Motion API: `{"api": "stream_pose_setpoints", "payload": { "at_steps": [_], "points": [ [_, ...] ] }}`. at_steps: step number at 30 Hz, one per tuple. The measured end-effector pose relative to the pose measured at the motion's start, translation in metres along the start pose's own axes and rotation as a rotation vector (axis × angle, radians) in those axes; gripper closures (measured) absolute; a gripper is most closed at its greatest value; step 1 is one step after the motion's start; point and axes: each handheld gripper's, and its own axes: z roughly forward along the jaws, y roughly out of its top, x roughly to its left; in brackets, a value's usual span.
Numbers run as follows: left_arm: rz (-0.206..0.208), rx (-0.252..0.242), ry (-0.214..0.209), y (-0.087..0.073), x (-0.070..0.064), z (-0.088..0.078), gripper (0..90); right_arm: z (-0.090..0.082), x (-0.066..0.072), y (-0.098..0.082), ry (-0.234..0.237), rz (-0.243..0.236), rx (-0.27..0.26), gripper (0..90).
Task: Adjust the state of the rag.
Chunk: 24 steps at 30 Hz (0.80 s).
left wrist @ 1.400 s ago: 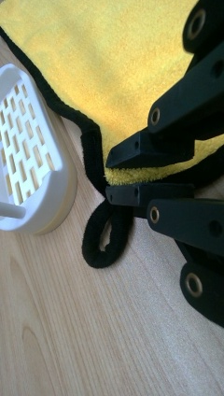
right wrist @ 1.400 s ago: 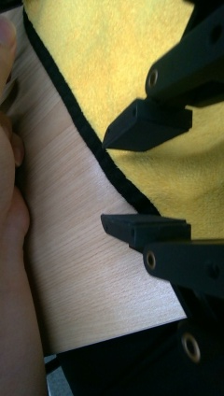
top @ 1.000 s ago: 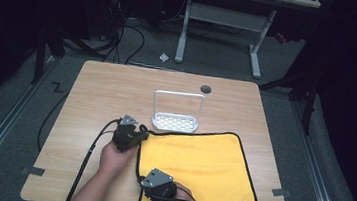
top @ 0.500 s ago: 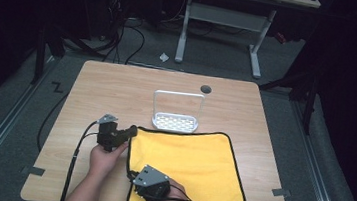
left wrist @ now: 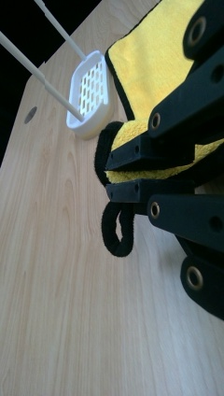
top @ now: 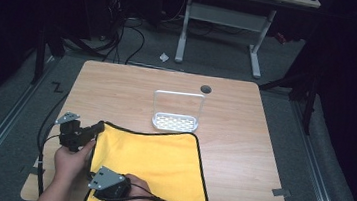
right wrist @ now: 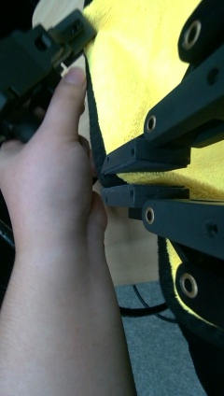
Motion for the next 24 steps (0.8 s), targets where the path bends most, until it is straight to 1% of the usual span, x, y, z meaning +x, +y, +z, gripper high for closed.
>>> {"api": "stream_pose_setpoints", "payload": {
  "at_steps": [2, 4, 5, 6, 7, 8, 9, 10, 12, 13, 14, 16, 18, 20, 22, 24],
  "points": [
    [0.004, -0.003, -0.010, 0.001, -0.010, 0.007, 83.9, -0.010, -0.006, -0.004, -0.014, 0.012, -0.004, 83.7],
    [0.005, -0.013, -0.021, 0.002, -0.023, 0.016, 83.8, -0.024, -0.012, -0.010, -0.042, 0.021, -0.006, 83.6],
    [0.013, -0.014, -0.021, 0.002, -0.028, 0.020, 83.7, -0.034, -0.016, -0.016, -0.061, 0.021, -0.009, 83.6],
    [0.029, -0.015, -0.020, 0.002, -0.035, 0.026, 83.7, -0.040, -0.018, -0.019, -0.076, 0.028, -0.009, 83.6],
    [0.055, -0.011, -0.016, 0.002, -0.042, 0.032, 83.7, -0.048, -0.022, -0.024, -0.095, 0.028, -0.008, 83.5],
    [0.067, -0.006, -0.014, 0.002, -0.048, 0.038, 83.7, -0.055, -0.026, -0.029, -0.118, 0.027, -0.005, 83.5],
    [0.064, -0.004, -0.023, 0.002, -0.054, 0.044, 83.7, -0.062, -0.029, -0.035, -0.140, 0.029, -0.001, 83.4],
    [0.063, 0.005, -0.030, 0.002, -0.059, 0.051, 83.6, -0.069, -0.033, -0.041, -0.152, 0.043, 0.005, 83.4],
    [0.084, 0.013, -0.039, 0.001, -0.075, 0.064, 83.5, -0.082, -0.041, -0.054, -0.175, 0.070, 0.010, 83.5],
    [0.088, 0.016, -0.042, 0.001, -0.080, 0.068, 83.4, -0.090, -0.045, -0.062, -0.187, 0.090, 0.015, 83.5],
    [0.087, 0.008, -0.049, 0.001, -0.086, 0.073, 83.3, -0.095, -0.047, -0.067, -0.197, 0.099, 0.018, 83.5],
    [0.093, 0.021, -0.052, 0.001, -0.099, 0.084, 83.0, -0.107, -0.052, -0.079, -0.220, 0.121, 0.027, 83.4],
    [0.112, 0.032, -0.045, 0.000, -0.112, 0.095, 82.9, -0.117, -0.056, -0.091, -0.242, 0.135, 0.036, 83.3],
    [0.117, 0.042, -0.045, 0.000, -0.122, 0.104, 82.8, -0.127, -0.062, -0.102, -0.259, 0.154, 0.045, 83.2],
    [0.122, 0.049, -0.035, 0.000, -0.133, 0.113, 82.5, -0.135, -0.067, -0.112, -0.274, 0.180, 0.051, 83.1],
    [0.119, 0.049, -0.034, 0.000, -0.140, 0.119, 82.4, -0.143, -0.072, -0.120, -0.287, 0.198, 0.057, 83.0]
  ]
}}
